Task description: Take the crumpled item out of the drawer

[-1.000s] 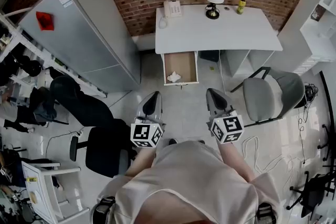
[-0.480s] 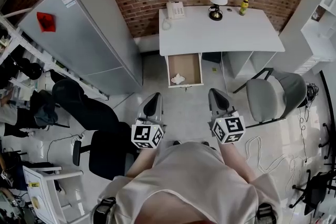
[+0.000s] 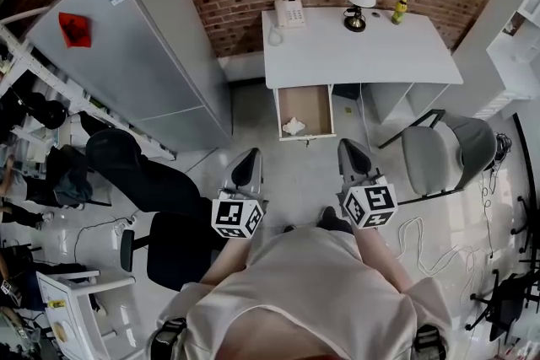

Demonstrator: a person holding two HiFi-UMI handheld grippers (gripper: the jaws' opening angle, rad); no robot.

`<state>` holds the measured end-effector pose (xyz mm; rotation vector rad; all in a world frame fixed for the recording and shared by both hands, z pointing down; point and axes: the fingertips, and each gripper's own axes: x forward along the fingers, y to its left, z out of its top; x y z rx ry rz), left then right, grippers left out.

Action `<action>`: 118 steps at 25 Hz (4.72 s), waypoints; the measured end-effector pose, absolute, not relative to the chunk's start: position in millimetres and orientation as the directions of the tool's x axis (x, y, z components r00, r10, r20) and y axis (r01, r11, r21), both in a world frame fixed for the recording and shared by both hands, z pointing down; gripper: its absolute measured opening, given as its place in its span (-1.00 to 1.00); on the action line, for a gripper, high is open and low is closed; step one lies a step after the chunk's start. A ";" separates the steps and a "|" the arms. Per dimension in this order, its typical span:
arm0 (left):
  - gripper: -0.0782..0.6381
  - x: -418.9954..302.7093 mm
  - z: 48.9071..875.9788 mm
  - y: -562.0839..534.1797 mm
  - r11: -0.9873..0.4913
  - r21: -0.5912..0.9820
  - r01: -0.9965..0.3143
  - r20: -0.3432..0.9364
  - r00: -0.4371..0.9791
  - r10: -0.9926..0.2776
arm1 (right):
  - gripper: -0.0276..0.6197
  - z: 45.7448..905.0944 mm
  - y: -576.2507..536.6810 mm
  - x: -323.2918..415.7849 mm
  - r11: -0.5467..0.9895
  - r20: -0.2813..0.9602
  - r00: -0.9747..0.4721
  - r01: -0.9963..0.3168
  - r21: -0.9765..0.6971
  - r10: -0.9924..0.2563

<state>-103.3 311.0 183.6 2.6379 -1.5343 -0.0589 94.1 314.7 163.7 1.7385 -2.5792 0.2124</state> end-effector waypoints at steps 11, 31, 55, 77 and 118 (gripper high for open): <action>-0.76 -100.6 209.7 221.6 -0.437 0.106 -0.893 0.081 0.446 -0.891 | -0.89 185.7 211.9 97.5 0.418 0.122 -0.432 -0.900 -0.127 -0.893; -0.76 -71.1 207.7 13.9 -0.331 0.133 -0.934 0.090 0.344 -0.935 | -0.89 193.5 -1.7 105.0 0.565 0.154 -0.578 -0.816 -0.124 -0.801; -0.76 -152.6 274.8 -71.2 -0.420 0.164 -0.893 0.212 0.448 -0.869 | -0.89 274.2 -70.1 36.3 0.420 0.332 -0.450 -0.893 -0.162 -0.829; -0.76 -121.4 461.7 -57.6 -0.396 0.266 -0.879 0.421 0.475 -0.773 | -0.89 470.1 -65.3 51.2 0.408 0.539 -0.467 -0.883 -0.233 -0.701; -0.76 -104.1 652.4 -8.3 -0.320 0.368 -0.873 0.627 0.487 -0.608 | -0.09 768.0 -46.4 36.4 0.379 0.858 -0.420 -0.876 -0.298 -0.297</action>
